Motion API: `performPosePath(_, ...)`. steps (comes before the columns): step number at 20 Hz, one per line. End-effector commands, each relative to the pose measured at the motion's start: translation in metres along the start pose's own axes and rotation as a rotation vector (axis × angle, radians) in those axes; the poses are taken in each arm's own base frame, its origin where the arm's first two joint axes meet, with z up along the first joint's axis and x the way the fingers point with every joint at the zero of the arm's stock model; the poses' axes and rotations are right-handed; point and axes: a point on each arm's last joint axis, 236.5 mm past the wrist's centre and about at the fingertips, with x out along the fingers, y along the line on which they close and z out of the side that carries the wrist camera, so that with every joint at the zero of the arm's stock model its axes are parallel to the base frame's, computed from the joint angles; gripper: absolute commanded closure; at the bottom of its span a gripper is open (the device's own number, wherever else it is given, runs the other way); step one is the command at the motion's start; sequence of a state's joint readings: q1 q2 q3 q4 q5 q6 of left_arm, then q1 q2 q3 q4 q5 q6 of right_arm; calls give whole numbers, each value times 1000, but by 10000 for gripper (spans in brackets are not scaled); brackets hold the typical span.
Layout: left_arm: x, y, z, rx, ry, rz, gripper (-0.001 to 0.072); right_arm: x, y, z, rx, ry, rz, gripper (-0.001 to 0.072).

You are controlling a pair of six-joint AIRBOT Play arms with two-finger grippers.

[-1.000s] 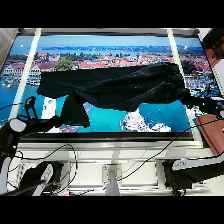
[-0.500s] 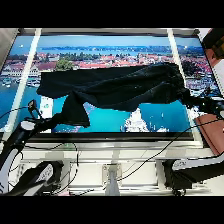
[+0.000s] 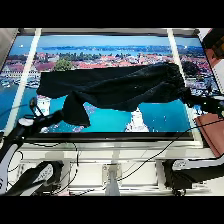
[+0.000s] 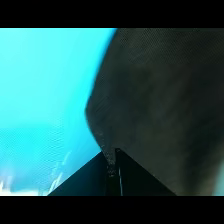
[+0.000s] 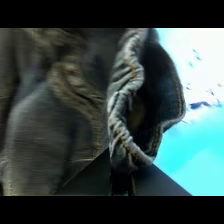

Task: Fold the clothes and pants, and hang the long-sleeved shirts on hangers.

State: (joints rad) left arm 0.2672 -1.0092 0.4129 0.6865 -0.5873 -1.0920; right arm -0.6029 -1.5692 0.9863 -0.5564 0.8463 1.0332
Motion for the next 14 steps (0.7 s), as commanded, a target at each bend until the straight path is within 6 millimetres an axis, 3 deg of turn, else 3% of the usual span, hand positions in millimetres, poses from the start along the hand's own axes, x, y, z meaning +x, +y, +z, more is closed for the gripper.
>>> performPosePath(1,-42,-25,67,140,-112,-21,680,-29,25,25,-94,-63,12,667)
performPosePath(4,-118,-30,147,230,-322,49,681,-65,47,44,-244,-88,-20,667)
performPosePath(6,-161,-30,180,235,-444,81,681,-86,58,47,-335,-90,-56,666)
performPosePath(9,-190,-20,193,220,-518,120,680,-101,60,40,-398,-70,-97,667)
performPosePath(14,-191,2,190,258,-490,208,680,-109,20,14,-420,74,-249,667)
